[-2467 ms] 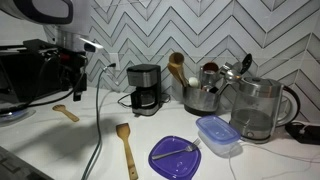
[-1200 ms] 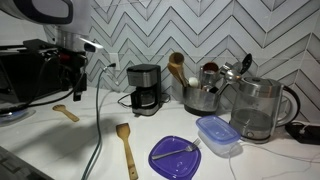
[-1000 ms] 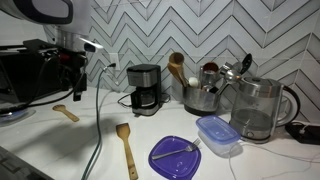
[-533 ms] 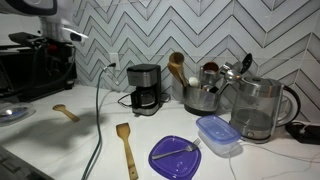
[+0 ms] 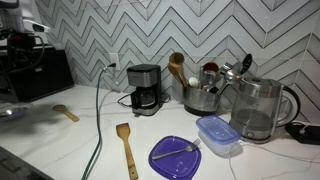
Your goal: Pick up the clear bowl with a metallic plate inside and move it to the right of the coffee maker
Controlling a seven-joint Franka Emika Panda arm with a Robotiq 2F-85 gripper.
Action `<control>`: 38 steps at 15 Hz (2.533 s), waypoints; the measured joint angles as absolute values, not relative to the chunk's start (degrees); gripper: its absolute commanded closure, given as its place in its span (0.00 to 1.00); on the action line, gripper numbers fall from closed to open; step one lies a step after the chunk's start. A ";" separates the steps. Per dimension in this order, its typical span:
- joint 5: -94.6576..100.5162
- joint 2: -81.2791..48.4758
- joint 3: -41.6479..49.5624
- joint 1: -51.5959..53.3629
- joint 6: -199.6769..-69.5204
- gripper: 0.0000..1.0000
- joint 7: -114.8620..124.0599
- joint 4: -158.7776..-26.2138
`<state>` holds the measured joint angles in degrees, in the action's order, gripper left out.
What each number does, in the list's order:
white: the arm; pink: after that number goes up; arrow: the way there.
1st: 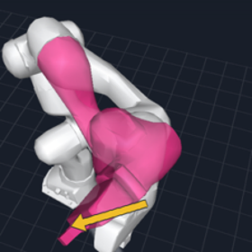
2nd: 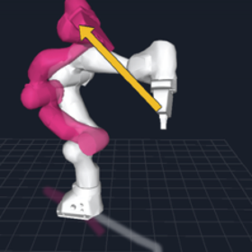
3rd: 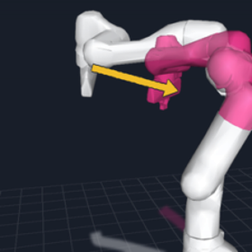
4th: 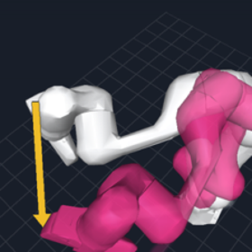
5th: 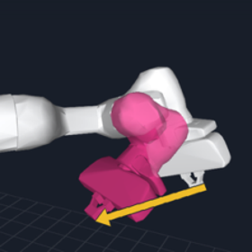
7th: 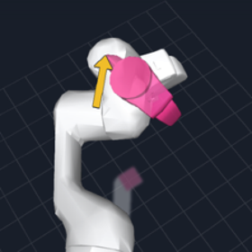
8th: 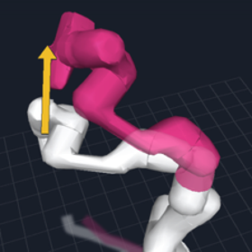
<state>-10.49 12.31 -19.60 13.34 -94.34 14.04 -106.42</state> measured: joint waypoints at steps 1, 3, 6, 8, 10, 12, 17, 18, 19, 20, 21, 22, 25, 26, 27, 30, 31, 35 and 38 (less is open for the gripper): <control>-10.52 11.19 -20.78 14.25 -94.59 0.00 15.16 -105.30; -10.55 8.73 -22.72 15.89 -95.46 0.00 17.53 -103.38; -10.47 4.82 -24.91 18.09 -98.00 0.00 20.79 -101.06; -10.26 2.02 -25.98 19.77 -99.78 0.00 21.52 -99.82; -9.54 -0.83 -26.65 21.57 -100.83 0.00 21.58 -98.56; -9.04 -2.97 -26.84 22.61 -101.46 0.00 21.58 -97.49; -8.78 -3.98 -26.81 22.72 -101.53 0.00 21.56 -96.34; -8.78 -3.98 -26.82 22.73 -101.53 0.00 21.56 -96.28; -8.78 -3.98 -26.68 22.82 -101.53 0.00 21.56 -96.25; -8.69 -4.04 -26.56 22.92 -101.53 0.00 21.56 -96.22; -8.53 -4.23 -26.50 23.09 -101.53 0.00 21.56 -96.21; -8.43 -4.58 -26.49 23.32 -101.53 0.00 21.56 -96.22; -8.43 -6.45 -26.50 24.53 -102.24 0.00 21.58 -96.33; -8.43 -7.22 -26.51 25.02 -102.54 0.00 21.67 -96.35; -8.43 -8.05 -26.51 25.59 -102.92 0.00 21.90 -96.36; -8.09 -10.34 -26.47 27.14 -104.49 0.00 23.61 -96.40; -7.69 -11.09 -26.44 27.63 -104.95 0.00 24.29 -96.40; -5.31 -13.98 -26.04 29.38 -107.01 0.00 26.77 -96.43; -3.39 -15.65 -25.11 30.45 -108.85 0.00 28.49 -96.46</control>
<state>-3.39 -15.65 -25.11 30.45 -108.85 28.49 -96.46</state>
